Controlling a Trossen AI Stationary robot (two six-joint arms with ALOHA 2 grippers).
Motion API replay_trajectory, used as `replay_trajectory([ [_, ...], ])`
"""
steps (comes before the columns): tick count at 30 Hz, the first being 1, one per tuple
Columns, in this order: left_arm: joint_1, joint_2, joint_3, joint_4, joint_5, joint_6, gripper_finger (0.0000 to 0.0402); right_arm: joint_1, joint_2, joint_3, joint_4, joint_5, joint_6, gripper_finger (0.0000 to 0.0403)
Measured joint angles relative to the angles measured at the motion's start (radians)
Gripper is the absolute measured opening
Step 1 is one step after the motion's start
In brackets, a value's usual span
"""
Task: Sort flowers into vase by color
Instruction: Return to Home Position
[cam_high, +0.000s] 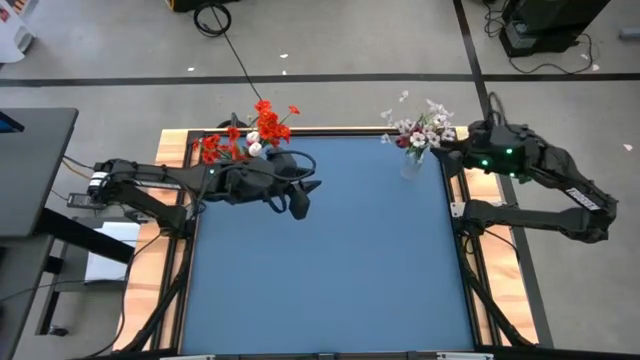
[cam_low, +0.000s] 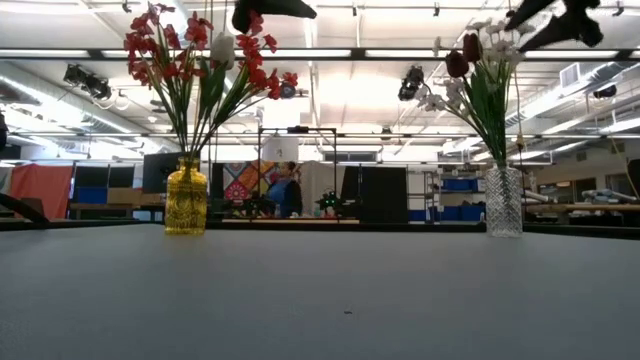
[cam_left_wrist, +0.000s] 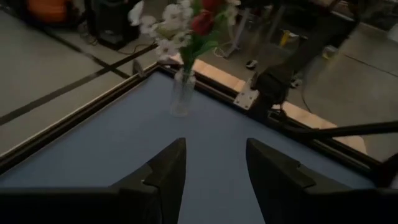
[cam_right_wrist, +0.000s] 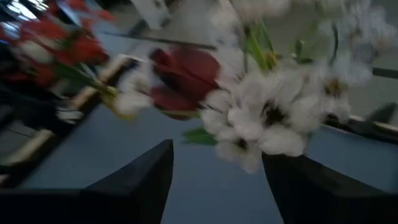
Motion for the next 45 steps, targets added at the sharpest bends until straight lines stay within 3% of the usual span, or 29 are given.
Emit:
replay_trajectory([
  [3, -0.001, -0.027, -0.001, 0.002, 0.065, 0.069, 0.0172, 0.017, 0.0, 0.03, 0.058, -0.045, 0.015, 0.0238],
  [6, -0.007, -0.057, 0.001, 0.036, 0.132, 0.155, 0.0172, 0.051, 0.006, 0.032, 0.222, -0.135, 0.007, 0.021],
  [10, -0.029, -0.082, 0.001, 0.037, 0.146, 0.295, 0.0163, 0.126, 0.05, 0.029, 0.428, -0.165, -0.14, 0.0152],
  [13, -0.039, -0.094, 0.0, 0.026, 0.149, 0.381, 0.0129, 0.186, 0.093, -0.013, 0.591, -0.143, -0.299, 0.0086],
  [16, -0.047, -0.096, 0.0, 0.038, 0.154, 0.44, 0.0068, 0.238, 0.145, -0.083, 0.771, -0.205, -0.422, 0.0016],
  [19, -0.073, -0.12, -0.004, 0.012, 0.215, 0.552, 0.0012, 0.303, 0.192, -0.138, 0.89, -0.195, -0.487, 0.0011],
  [23, -0.084, -0.169, 0.0, -0.092, 0.301, 0.587, 0.0006, 0.377, 0.22, -0.158, 1.048, -0.122, -0.672, 0.0006],
  [25, -0.083, -0.189, -0.044, -0.145, 0.322, 0.586, 0.0004, 0.397, 0.222, -0.161, 1.051, -0.135, -0.731, 0.0006],
  [27, -0.077, -0.238, -0.176, -0.079, 0.336, 0.567, 0.0003, 0.4, 0.213, -0.162, 0.957, -0.137, -0.768, 0.0005],
  [30, -0.075, -0.342, -0.436, 0.262, 0.34, 0.528, 0.0002, 0.399, 0.181, -0.164, 0.784, -0.088, -0.689, 0.0003],
  [32, -0.07, -0.401, -0.597, 0.435, 0.342, 0.513, 0.0002, 0.4, 0.155, -0.175, 0.754, -0.114, -0.695, 0.0003],
  [35, -0.057, -0.449, -0.768, 0.49, 0.343, 0.522, 0.0002, 0.402, 0.114, -0.218, 0.774, -0.161, -0.699, 0.0002],
  [39, -0.048, -0.481, -0.845, 0.513, 0.344, 0.488, 0.0003, 0.363, 0.039, -0.345, 0.788, -0.148, -0.654, 0.0002],
  [45, 0.036, -0.494, -0.853, 0.476, 0.343, 0.627, 0.0004, 0.308, -0.136, -0.524, 0.832, -0.157, -0.568, 0.0001],
])
